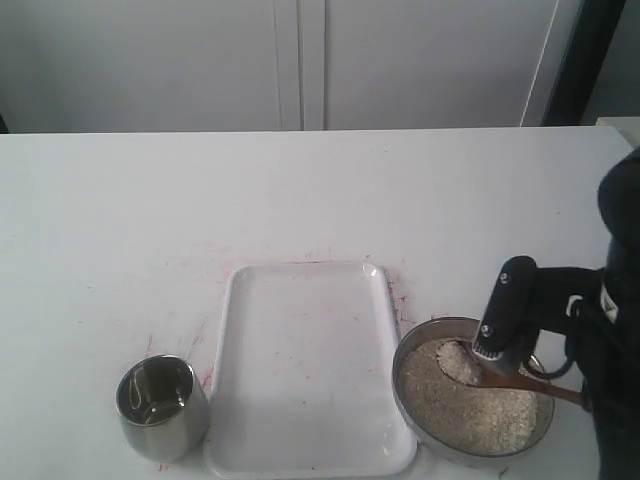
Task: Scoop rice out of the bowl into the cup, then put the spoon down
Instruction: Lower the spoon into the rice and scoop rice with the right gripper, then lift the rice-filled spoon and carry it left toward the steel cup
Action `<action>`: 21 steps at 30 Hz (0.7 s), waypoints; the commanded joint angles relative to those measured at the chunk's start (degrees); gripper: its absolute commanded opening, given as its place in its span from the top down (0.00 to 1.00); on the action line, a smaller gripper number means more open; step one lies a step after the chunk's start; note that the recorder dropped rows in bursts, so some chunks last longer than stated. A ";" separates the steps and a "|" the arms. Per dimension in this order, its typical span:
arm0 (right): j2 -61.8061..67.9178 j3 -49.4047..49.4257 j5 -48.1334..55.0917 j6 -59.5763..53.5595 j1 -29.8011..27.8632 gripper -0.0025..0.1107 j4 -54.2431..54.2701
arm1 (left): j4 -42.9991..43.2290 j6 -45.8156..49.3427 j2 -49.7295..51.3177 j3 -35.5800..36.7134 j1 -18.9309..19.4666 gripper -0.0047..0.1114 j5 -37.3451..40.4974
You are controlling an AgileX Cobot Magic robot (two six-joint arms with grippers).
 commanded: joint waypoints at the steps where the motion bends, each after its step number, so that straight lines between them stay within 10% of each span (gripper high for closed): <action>1: -2.88 5.12 -2.10 -0.47 -0.77 0.98 0.53 | -0.32 -0.33 0.00 0.52 -0.42 0.84 2.78; 21: -5.76 8.04 -10.08 0.16 -0.77 0.98 5.41 | -0.32 -0.33 0.00 0.52 -0.42 0.84 2.78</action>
